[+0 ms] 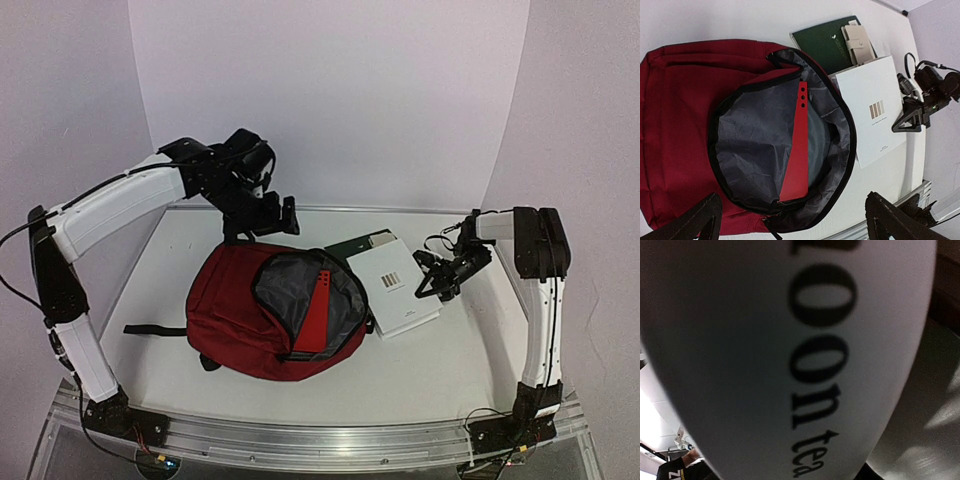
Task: Pack the student bag
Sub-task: Pick up the book from the center of the board, then place the book in the student bag.
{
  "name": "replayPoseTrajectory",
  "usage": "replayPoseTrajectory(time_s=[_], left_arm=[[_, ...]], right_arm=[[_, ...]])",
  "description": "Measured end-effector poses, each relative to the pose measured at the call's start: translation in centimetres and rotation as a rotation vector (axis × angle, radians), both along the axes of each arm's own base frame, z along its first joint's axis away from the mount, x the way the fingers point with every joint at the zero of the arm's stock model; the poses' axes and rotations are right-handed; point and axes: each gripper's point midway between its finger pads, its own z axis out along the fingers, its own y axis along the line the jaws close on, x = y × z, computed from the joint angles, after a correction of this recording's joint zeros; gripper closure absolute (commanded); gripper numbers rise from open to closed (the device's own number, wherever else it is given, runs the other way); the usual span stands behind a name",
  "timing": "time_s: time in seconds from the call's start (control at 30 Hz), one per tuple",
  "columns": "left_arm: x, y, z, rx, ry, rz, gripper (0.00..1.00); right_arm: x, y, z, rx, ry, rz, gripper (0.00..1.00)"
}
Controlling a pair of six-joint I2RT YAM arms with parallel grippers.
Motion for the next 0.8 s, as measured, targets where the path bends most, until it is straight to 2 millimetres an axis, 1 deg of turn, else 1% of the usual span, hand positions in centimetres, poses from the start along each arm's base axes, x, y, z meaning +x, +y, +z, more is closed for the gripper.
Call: replayPoseTrajectory(time_s=[0.1,0.23,0.27,0.33,0.4,0.47,0.57,0.63,0.7,0.8], left_arm=[[-0.1,-1.3,-2.4,0.061,0.047,-0.026,0.06],[-0.3,-2.8,-5.1,0.169,0.082,-0.055,0.11],[-0.3,-3.2,-5.5,0.194,0.086,-0.061,0.11],[-0.5,-4.1,-6.4,0.235,0.091,-0.075,0.14],[-0.7,-5.1,-7.3,0.273,0.095,-0.089,0.2],[-0.9,-5.9,-8.3,0.3,0.1,-0.1,0.23],[-1.1,-6.6,-10.3,0.348,0.117,-0.112,0.29],[-0.9,-6.7,-11.6,0.374,0.134,-0.108,0.31],[-0.7,-6.8,-13.2,0.396,0.154,-0.104,0.32],[-0.9,-6.4,-15.3,0.435,0.191,-0.09,0.35]], right_arm=[[-0.1,0.2,1.1,0.012,0.004,-0.016,0.75],[-0.2,-0.1,3.2,0.018,-0.016,-0.049,0.96],[-0.2,-0.2,4.0,0.024,-0.024,-0.061,0.99],[0.1,-0.5,5.6,0.036,-0.044,-0.091,1.0],[0.6,-1.2,7.1,0.051,-0.065,-0.132,1.0],[1.1,-2.0,8.5,0.066,-0.082,-0.173,1.0],[1.6,-2.8,10.1,0.091,-0.087,-0.228,1.0],[1.5,-2.8,10.9,0.108,-0.077,-0.25,1.0],[1.1,-2.5,11.4,0.121,-0.047,-0.266,1.0],[0.1,-2.2,11.4,0.107,0.036,-0.306,1.0]])
